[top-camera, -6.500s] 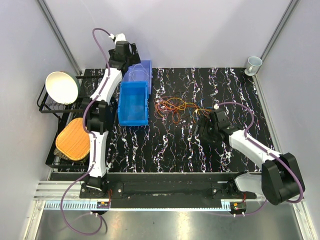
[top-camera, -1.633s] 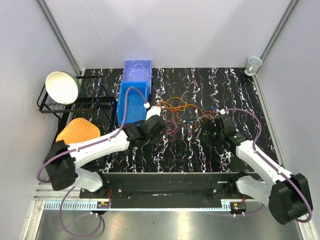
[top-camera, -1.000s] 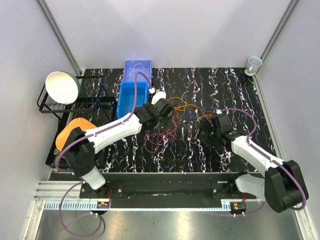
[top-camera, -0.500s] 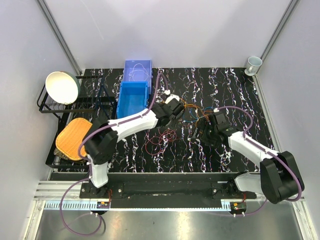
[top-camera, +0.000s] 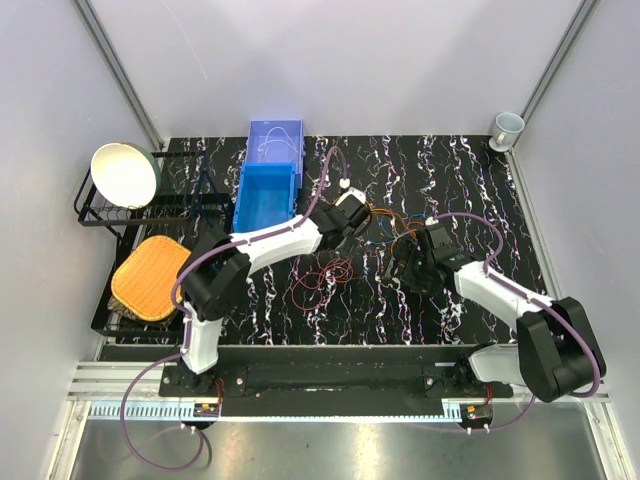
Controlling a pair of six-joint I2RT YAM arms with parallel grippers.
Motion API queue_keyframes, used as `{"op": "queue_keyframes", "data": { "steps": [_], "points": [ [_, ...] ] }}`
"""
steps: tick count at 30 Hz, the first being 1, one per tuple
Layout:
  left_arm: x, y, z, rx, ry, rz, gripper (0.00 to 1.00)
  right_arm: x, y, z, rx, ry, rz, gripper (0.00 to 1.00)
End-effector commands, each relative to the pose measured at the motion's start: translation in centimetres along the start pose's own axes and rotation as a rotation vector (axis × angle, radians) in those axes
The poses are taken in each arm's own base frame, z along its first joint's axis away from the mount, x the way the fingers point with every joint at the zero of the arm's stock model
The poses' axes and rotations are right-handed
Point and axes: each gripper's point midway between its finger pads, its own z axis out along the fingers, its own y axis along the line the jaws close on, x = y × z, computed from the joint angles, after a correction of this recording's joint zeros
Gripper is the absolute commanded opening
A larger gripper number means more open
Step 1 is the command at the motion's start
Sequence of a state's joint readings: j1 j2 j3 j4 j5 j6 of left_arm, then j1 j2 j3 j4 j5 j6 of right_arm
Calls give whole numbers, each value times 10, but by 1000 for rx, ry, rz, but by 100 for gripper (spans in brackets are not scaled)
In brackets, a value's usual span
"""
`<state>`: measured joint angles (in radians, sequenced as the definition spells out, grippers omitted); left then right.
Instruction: Untangle the cables
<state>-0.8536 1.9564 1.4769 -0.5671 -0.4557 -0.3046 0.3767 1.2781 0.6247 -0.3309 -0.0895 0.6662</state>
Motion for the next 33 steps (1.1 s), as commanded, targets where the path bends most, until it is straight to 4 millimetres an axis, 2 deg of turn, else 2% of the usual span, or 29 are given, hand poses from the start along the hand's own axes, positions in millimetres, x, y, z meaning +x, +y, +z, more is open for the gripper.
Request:
{"op": "queue_keyframes", "data": {
  "steps": [1,8,18,22,25,26,28,29,30,31,33],
  "points": [
    [-17,3,18,16,-75,-18,90,-15,10,1,-23,-40,-17,100],
    [-24,1,34,88,-134,-37,83,-20,14,0,-29,-51,-20,100],
    [-29,-14,51,225,-171,-36,63,-17,9,9,-8,-29,-27,100],
    [-28,-13,59,235,-153,-46,60,-18,10,11,-6,-27,-29,100],
    [-27,-14,62,240,-153,-47,50,-19,10,13,-1,-27,-32,100],
    [-26,-15,62,248,-152,-45,40,-19,10,13,-2,-28,-32,100],
    [-30,-17,60,259,-169,-47,27,-19,10,15,-1,-24,-34,100],
    [-30,-17,59,261,-171,-50,12,-18,9,16,2,-18,-31,100],
    [-32,-16,59,259,-175,-54,5,-18,10,17,1,-17,-31,100],
    [-32,-15,58,253,-173,-56,0,-19,10,17,2,-17,-30,100],
    [-39,-10,53,231,-176,-65,0,-18,11,18,-1,-12,-30,100]
  ]
}}
